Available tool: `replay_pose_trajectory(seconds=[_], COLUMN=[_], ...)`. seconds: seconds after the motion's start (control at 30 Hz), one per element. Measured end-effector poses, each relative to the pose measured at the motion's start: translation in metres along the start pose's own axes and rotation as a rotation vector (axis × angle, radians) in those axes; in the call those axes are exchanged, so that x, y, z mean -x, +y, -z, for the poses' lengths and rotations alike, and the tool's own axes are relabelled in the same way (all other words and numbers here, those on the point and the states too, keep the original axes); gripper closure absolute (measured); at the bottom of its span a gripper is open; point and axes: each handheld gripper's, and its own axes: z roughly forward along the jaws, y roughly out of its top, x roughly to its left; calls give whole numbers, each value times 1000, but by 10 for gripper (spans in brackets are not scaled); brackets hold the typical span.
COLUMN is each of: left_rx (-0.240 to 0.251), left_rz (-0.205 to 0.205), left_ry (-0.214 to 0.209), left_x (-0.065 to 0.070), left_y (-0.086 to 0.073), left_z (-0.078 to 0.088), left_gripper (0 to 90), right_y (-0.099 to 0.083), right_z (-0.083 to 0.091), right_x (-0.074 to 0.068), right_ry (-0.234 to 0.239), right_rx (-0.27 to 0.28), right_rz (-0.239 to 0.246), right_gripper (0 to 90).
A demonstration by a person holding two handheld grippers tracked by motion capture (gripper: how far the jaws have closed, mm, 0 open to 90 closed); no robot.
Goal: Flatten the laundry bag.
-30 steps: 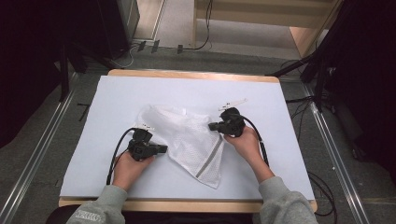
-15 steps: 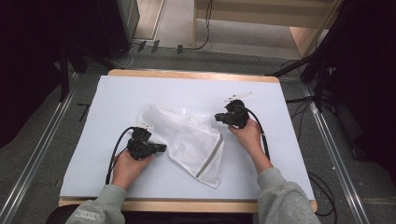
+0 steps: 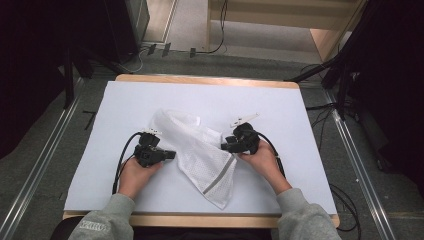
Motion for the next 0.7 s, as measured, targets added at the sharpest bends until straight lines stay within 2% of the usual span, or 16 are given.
replay_pose_trajectory(seconds=[0.07,0.13,0.17,0.23,0.33,0.47,0.57,0.7], left_rx=[-4,-2,-3,-5,-7,-8,-6,-3], left_rz=[-5,0,-2,-3,-5,-9,-9,-6], left_ry=[0,2,-2,-1,-3,-7,-7,-4], left_x=[-1,-2,-3,-3,-4,-4,-4,-5], left_y=[3,5,6,8,10,10,9,9], left_z=[-1,-2,-2,-3,-4,-4,-4,-3], left_gripper=[900,900,900,900,900,900,900,900], right_y=[-3,-2,-2,0,2,5,7,10], right_z=[1,-3,-4,-9,-17,-24,-27,-32], right_x=[-7,-11,-11,-9,-6,-6,-11,-18], right_ry=[2,-30,-34,-33,-3,42,41,27], right_rx=[12,23,28,55,79,88,83,80], right_rz=[15,41,38,35,51,62,91,131], right_gripper=[542,500,495,468,462,501,523,602])
